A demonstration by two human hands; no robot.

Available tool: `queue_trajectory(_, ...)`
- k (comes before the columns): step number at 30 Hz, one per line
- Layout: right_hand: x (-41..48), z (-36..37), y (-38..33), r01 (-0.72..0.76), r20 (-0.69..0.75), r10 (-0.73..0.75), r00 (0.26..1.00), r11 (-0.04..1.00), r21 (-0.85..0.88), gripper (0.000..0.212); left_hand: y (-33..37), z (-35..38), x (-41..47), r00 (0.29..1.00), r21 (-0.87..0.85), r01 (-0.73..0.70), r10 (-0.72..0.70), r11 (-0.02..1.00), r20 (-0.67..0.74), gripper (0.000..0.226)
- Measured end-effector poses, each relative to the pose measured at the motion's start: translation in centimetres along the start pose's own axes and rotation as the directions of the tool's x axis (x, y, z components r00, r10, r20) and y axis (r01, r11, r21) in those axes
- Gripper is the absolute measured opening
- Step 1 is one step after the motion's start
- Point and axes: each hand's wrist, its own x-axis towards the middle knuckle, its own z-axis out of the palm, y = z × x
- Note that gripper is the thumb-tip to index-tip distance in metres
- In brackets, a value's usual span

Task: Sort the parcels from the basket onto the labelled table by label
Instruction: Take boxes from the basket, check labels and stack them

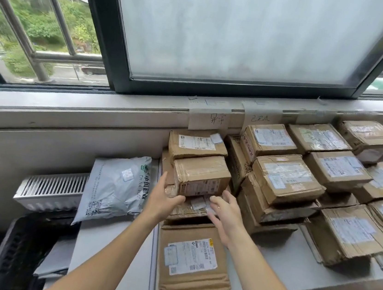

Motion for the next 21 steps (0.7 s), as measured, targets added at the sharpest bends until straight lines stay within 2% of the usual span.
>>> queue_trajectory(5, -4.4, 2.0, 3.0, 0.001, 0.142, -0.007, 0.99, 0.999, 0.043, 0.062, -1.7, -2.1, -7.6, 0.997, -0.032, 0.01, -0.012, 0.999, -0.07, 0.088)
queue_trajectory(10, -9.5, 5.4, 8.3, -0.092, 0.266, 0.073, 0.961, 0.994, 0.057, 0.043, -6.0, -4.5, -16.0, 0.975, -0.064, 0.157, -0.165, 0.986, -0.149, 0.067)
queue_trajectory(17, -16.9, 9.9, 14.9, -0.159, 0.398, 0.179, 0.9, 0.984, -0.083, 0.041, -11.4, -9.0, -23.9, 0.944, -0.088, 0.237, -0.251, 0.968, -0.215, 0.063)
queue_trajectory(21, -20.1, 12.8, 17.5, -0.157, 0.448, 0.203, 0.871, 0.978, -0.139, 0.039, -14.9, -12.7, -27.2, 0.942, -0.029, 0.252, -0.252, 0.967, -0.222, 0.064)
